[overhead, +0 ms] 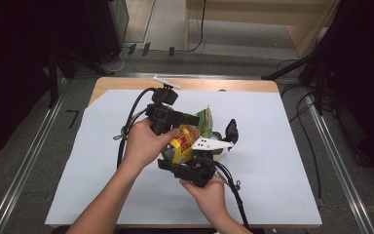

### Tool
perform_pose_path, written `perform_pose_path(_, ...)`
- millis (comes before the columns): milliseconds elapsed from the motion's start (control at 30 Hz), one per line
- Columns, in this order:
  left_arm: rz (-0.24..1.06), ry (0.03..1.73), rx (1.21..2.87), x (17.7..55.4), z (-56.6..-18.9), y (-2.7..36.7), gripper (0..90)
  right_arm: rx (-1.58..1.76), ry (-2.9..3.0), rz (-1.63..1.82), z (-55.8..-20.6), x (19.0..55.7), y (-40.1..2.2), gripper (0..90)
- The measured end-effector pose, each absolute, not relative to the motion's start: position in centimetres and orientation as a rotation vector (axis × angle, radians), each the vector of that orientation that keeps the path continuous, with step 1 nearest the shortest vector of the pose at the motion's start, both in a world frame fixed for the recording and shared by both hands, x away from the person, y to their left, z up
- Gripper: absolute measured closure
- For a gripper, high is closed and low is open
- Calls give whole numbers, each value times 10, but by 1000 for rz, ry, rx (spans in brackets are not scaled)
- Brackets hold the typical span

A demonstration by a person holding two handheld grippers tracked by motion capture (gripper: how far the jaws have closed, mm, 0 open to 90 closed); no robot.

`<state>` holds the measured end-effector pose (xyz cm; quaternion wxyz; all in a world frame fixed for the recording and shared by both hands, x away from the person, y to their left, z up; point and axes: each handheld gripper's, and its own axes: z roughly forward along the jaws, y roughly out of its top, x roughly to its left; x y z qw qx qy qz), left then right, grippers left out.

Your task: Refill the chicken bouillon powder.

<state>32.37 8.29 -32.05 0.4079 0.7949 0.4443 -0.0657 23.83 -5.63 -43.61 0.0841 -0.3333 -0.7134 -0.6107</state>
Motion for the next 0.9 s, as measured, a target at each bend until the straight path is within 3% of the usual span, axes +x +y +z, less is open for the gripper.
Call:
perform_pose_path(433,-204,1132,1976,323,-325,80,818,-992,-2290,-1812,-440,235,-54,637)
perform_pose_path(567,-199,1130,1980,323,-325,79,819,-988,-2342,-1799,-441,234,-51,589)
perform_pose_path(900,-197,1113,1994,320,-324,76,815,-987,-2316,-1769,-441,235,-52,669)
